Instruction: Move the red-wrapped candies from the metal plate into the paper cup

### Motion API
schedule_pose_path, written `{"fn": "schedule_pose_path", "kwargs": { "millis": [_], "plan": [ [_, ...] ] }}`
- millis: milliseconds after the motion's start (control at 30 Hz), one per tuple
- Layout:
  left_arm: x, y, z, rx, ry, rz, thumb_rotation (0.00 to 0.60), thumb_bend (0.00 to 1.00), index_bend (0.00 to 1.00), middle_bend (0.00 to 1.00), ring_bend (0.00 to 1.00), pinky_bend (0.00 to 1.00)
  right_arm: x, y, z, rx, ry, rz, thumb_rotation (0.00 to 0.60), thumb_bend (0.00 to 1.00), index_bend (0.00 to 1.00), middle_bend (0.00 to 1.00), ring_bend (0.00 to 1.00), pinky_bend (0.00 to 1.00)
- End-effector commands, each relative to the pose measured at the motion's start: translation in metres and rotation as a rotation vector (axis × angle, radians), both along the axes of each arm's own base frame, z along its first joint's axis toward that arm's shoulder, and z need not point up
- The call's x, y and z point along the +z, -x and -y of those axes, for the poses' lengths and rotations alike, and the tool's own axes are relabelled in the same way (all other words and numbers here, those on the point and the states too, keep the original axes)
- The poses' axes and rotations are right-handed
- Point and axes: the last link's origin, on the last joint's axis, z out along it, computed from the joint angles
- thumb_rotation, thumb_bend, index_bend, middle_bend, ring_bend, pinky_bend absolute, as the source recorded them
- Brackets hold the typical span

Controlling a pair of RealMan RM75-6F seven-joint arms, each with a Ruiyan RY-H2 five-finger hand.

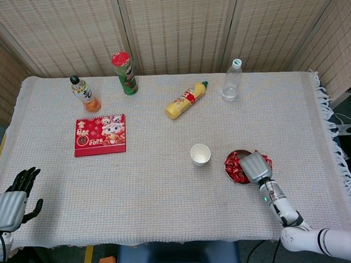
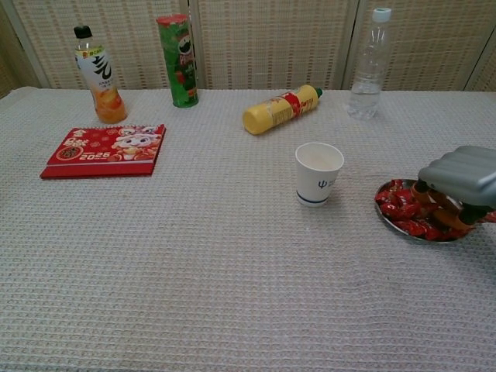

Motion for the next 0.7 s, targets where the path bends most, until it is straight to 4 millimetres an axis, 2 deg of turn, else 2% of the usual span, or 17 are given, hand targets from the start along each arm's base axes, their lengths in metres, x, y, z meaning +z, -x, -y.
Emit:
{"fn": "schedule_pose_path", "kwargs": {
  "millis": [33,467,700],
  "plan": [
    [0.0001,0.0002,0.0000,0.001,0.000,0.000,0.600,0.43,0.00,0.00,0.00,0.34,-0.0021,0.0010,0.0001,-0.008,0.001,0.005,0.600,0.49,0.73,0.71,0.84,1.00],
    [0.0005,0.0005,0.0001,0.007,0.002,-0.003,0.600,0.43,0.00,0.00,0.00,0.34,-0.0092,0.0020,0.0007,-0.002,0.009,0.029,0.600,0.52,0.86,0.81,0.85,1.00],
    [0.0010,0.0003,0.0006,0.007,0.000,-0.001,0.600,0.43,0.00,0.00,0.00,0.34,-0.0029,-0.0022,0.0028,-0.010,0.035,0.110,0.600,0.55,0.92,0.85,0.87,1.00]
  ]
}}
